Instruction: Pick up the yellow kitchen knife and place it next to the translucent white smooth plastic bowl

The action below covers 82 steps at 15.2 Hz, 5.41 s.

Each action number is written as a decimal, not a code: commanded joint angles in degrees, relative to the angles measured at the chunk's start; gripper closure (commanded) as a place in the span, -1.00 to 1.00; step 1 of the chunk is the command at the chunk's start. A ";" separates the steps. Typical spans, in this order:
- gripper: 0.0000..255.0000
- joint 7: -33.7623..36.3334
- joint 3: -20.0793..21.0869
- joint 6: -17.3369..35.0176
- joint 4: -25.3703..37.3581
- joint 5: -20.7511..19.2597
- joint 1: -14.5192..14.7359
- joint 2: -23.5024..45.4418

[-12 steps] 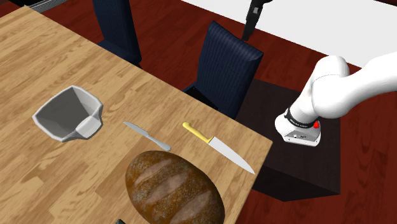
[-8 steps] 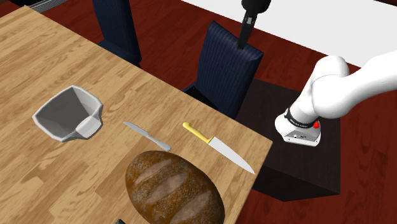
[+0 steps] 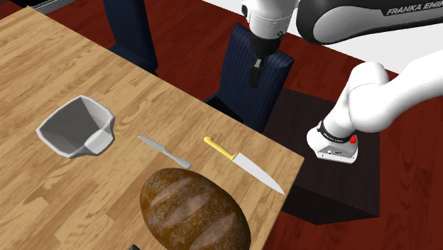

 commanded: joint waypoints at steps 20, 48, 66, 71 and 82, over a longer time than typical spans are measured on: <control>-1.00 27.96 18.27 16.59 7.37 2.26 4.49 33.46; 1.00 28.04 18.44 18.69 5.31 2.42 4.66 33.50; 1.00 26.74 17.29 4.52 13.69 4.50 4.42 27.19; 1.00 26.69 16.96 0.64 16.70 4.67 4.32 26.26; 1.00 26.95 16.36 -7.81 24.39 4.66 4.08 25.43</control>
